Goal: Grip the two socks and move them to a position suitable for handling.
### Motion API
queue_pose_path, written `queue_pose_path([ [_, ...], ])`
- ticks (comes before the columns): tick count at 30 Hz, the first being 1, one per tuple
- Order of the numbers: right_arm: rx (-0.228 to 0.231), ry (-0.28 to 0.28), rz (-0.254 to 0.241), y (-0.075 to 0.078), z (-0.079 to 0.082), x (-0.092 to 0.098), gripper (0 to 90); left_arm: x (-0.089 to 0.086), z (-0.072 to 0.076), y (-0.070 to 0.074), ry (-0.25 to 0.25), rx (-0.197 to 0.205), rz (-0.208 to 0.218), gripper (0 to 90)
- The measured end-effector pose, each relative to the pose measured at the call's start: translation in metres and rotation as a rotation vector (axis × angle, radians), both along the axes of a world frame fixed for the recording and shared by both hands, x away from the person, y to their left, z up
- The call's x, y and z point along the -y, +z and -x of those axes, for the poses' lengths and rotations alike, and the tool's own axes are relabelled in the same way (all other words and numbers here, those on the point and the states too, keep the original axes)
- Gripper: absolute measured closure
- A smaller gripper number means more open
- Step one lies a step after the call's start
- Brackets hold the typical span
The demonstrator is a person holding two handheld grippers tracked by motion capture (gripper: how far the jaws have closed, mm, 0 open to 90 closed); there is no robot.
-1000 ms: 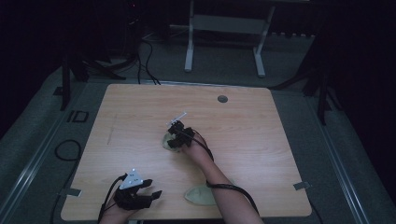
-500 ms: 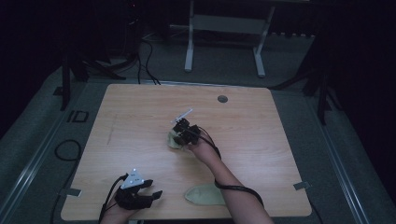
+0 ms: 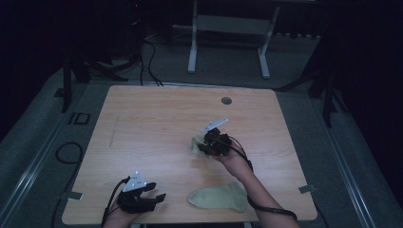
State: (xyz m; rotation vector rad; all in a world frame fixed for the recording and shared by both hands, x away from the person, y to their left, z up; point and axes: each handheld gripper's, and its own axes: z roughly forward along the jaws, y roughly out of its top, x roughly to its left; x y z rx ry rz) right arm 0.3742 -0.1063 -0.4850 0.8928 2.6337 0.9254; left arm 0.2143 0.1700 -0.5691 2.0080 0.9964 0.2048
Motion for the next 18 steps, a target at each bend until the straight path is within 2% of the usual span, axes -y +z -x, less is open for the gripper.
queue_pose_path([
  [3, 0.001, -0.005, -0.002, -0.001, 0.008, 0.012, 79.2, 0.004, 0.0, 0.0, -0.004, -0.003, -0.005, 39.6],
  [4, 0.017, -0.009, 0.013, -0.003, 0.019, 0.023, 79.2, 0.005, 0.0, 0.0, -0.007, -0.004, -0.009, 39.6],
  [6, 0.02, -0.012, 0.028, -0.005, 0.027, 0.03, 79.0, 0.008, 0.0, 0.0, -0.013, -0.004, -0.006, 39.6],
  [9, 0.014, -0.022, 0.016, -0.007, 0.036, 0.041, 78.9, 0.011, 0.001, 0.0, -0.023, -0.007, -0.014, 39.6],
  [12, -0.002, -0.021, 0.004, -0.011, 0.046, 0.048, 78.5, 0.015, 0.002, 0.001, -0.03, -0.004, -0.014, 39.6],
  [15, -0.009, -0.008, 0.025, -0.02, 0.055, 0.051, 78.3, 0.017, 0.003, 0.002, -0.036, -0.003, -0.016, 39.6],
  [18, -0.024, -0.01, 0.043, -0.032, 0.057, 0.053, 78.2, 0.016, 0.003, 0.003, -0.039, -0.006, -0.013, 39.6],
])
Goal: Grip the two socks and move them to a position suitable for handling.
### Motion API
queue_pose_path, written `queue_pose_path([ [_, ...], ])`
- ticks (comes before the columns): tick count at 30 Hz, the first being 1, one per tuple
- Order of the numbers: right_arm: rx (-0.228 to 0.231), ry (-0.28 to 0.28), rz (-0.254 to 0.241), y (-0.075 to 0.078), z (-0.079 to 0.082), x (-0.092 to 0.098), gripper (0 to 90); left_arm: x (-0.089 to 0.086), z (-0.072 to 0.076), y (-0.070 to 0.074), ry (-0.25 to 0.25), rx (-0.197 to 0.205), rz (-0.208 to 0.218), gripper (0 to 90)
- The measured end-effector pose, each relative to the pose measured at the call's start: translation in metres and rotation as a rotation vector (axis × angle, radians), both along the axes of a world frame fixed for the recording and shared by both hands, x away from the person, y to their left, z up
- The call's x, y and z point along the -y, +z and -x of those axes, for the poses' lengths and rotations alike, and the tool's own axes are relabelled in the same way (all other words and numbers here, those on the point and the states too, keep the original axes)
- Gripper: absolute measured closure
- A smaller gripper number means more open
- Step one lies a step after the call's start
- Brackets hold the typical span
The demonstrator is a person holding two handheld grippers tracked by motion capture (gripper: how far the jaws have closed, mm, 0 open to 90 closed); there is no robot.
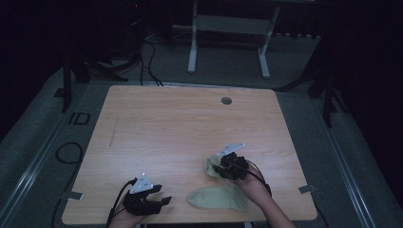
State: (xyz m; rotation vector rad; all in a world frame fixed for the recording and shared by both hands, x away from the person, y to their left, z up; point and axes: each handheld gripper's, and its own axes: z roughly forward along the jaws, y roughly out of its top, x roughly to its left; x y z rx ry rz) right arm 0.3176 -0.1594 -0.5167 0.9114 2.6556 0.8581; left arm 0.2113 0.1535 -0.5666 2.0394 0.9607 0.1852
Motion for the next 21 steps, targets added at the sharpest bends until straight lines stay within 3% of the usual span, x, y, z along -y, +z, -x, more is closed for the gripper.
queue_pose_path([
  [8, -0.055, -0.006, 0.013, -0.028, -0.008, 0.002, 76.8, 0.006, -0.005, 0.005, -0.006, -0.002, 0.017, 39.6],
  [14, -0.072, -0.012, -0.01, -0.029, -0.011, 0.004, 74.9, 0.018, -0.01, 0.011, -0.044, 0.001, -0.008, 39.7],
  [17, -0.086, -0.007, -0.009, -0.027, -0.011, 0.003, 66.6, 0.024, -0.015, 0.016, -0.05, 0.004, -0.011, 39.6],
  [21, -0.073, 0.006, -0.011, -0.018, -0.01, 0.006, 53.3, 0.034, -0.026, 0.027, -0.04, 0.016, -0.013, 39.6],
])
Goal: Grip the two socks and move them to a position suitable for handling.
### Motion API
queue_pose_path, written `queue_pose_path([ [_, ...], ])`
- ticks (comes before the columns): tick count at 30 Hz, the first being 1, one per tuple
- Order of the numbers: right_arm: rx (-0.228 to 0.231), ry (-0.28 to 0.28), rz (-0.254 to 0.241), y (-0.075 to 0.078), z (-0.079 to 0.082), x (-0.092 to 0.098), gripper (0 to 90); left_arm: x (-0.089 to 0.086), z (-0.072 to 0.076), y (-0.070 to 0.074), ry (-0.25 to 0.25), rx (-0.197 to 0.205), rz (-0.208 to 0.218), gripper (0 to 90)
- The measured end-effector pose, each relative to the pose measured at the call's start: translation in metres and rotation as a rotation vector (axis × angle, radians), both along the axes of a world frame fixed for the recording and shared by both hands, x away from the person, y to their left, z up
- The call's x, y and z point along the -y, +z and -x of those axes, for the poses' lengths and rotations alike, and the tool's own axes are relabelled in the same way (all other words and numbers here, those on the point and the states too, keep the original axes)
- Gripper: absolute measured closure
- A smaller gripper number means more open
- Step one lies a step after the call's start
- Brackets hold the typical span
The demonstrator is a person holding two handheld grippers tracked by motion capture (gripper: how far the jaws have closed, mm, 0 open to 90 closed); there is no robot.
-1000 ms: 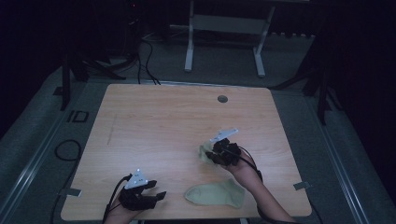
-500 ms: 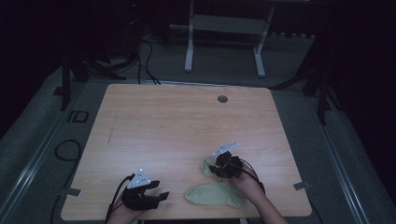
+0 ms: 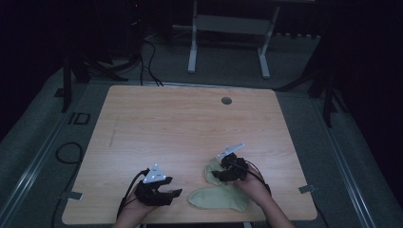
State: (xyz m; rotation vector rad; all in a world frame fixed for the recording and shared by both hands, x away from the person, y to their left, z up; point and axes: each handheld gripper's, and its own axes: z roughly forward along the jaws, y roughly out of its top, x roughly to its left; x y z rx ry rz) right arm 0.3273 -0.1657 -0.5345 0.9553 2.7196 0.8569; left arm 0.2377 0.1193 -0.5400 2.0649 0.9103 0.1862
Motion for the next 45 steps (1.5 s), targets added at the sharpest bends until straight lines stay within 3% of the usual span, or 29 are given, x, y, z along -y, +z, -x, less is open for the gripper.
queue_pose_path([
  [5, 0.04, -0.038, -0.038, 0.025, -0.002, 0.014, 50.8, 0.017, -0.017, 0.013, 0.011, -0.013, 0.02, 39.5],
  [8, 0.052, -0.036, -0.045, 0.031, -0.001, 0.015, 53.0, 0.033, -0.028, 0.017, -0.007, -0.017, 0.007, 38.4],
  [12, 0.025, -0.031, -0.034, 0.023, -0.003, 0.011, 54.3, 0.059, -0.041, 0.017, -0.033, -0.027, -0.013, 36.8],
  [19, -0.017, -0.037, 0.022, 0.004, -0.01, 0.01, 65.5, 0.091, -0.068, -0.003, -0.049, -0.082, -0.09, 37.2],
  [21, -0.029, -0.034, 0.038, 0.001, -0.012, 0.01, 69.4, 0.094, -0.073, -0.007, -0.054, -0.094, -0.103, 40.8],
  [28, -0.03, -0.017, 0.064, -0.004, -0.012, 0.009, 82.3, 0.099, -0.085, -0.013, -0.053, -0.125, -0.077, 53.2],
  [36, -0.003, -0.015, 0.059, -0.005, -0.01, 0.009, 84.1, 0.108, -0.09, -0.019, -0.053, -0.134, -0.098, 84.8],
  [42, 0.002, -0.017, 0.063, -0.003, -0.01, 0.009, 85.0, 0.111, -0.087, -0.014, -0.032, -0.113, -0.114, 88.5],
  [45, 0.032, -0.022, 0.04, 0.007, -0.006, 0.013, 85.2, 0.106, -0.085, -0.004, -0.002, -0.08, -0.12, 88.5],
])
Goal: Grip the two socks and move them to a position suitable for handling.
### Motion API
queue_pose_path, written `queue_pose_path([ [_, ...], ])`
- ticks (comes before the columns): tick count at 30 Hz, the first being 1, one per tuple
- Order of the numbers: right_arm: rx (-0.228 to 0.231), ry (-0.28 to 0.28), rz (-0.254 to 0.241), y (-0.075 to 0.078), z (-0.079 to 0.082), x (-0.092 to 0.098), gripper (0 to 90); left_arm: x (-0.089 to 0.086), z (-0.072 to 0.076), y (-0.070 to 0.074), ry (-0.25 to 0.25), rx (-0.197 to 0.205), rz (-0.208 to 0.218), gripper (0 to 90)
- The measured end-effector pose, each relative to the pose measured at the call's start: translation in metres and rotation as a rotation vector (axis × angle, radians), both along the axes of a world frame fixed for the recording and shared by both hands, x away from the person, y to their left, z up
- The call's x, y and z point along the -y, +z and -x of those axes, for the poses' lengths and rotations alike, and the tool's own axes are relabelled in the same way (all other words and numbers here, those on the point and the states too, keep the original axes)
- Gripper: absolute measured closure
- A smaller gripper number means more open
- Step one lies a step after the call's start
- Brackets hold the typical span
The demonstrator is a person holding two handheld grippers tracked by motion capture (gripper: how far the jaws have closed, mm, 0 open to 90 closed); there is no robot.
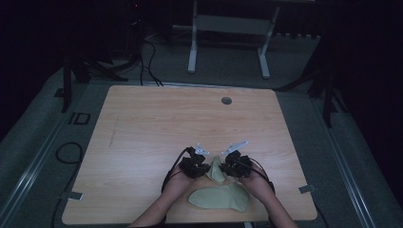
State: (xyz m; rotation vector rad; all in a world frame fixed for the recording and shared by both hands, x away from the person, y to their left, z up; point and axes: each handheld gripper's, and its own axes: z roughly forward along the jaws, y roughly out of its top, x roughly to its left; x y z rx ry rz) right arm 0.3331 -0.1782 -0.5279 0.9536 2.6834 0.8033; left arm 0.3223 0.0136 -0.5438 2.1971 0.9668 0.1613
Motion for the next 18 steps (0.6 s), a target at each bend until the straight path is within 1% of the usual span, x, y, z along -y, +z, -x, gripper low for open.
queue_pose_path([
  [1, 0.006, -0.003, -0.007, 0.003, 0.001, 0.002, 85.2, -0.003, 0.001, 0.003, 0.012, 0.015, -0.004, 88.6],
  [2, 0.012, -0.011, -0.025, 0.008, 0.001, 0.005, 85.1, -0.005, 0.001, 0.005, 0.022, 0.02, 0.002, 88.5],
  [3, 0.019, -0.016, -0.032, 0.012, 0.001, 0.007, 85.2, -0.008, 0.001, 0.008, 0.031, 0.021, 0.013, 88.6],
  [4, 0.028, -0.019, -0.038, 0.016, 0.002, 0.01, 85.2, -0.011, 0.003, 0.012, 0.05, 0.032, 0.018, 88.5],
  [5, 0.034, -0.025, -0.051, 0.021, 0.002, 0.014, 85.2, -0.014, 0.004, 0.014, 0.058, 0.037, 0.028, 88.5],
  [6, 0.039, -0.031, -0.056, 0.024, 0.003, 0.016, 85.1, -0.017, 0.006, 0.017, 0.071, 0.045, 0.037, 88.5],
  [8, 0.054, -0.038, -0.067, 0.032, 0.004, 0.024, 85.1, -0.023, 0.01, 0.023, 0.095, 0.068, 0.041, 88.5],
  [9, 0.059, -0.045, -0.07, 0.035, 0.005, 0.029, 85.1, -0.025, 0.012, 0.025, 0.104, 0.067, 0.054, 88.5],
  [10, 0.059, -0.052, -0.073, 0.037, 0.005, 0.034, 85.1, -0.027, 0.013, 0.026, 0.113, 0.072, 0.058, 88.5],
  [14, 0.053, -0.088, -0.071, 0.036, 0.004, 0.049, 84.9, -0.032, 0.02, 0.025, 0.125, 0.087, 0.051, 88.5],
  [15, 0.052, -0.094, -0.07, 0.034, 0.004, 0.051, 84.8, -0.032, 0.02, 0.024, 0.127, 0.082, 0.05, 88.4],
  [17, 0.035, -0.11, -0.072, 0.028, 0.003, 0.057, 84.7, -0.034, 0.021, 0.019, 0.138, 0.079, 0.048, 88.4],
  [18, 0.028, -0.118, -0.069, 0.025, 0.003, 0.059, 84.6, -0.035, 0.02, 0.016, 0.139, 0.065, 0.056, 88.4],
])
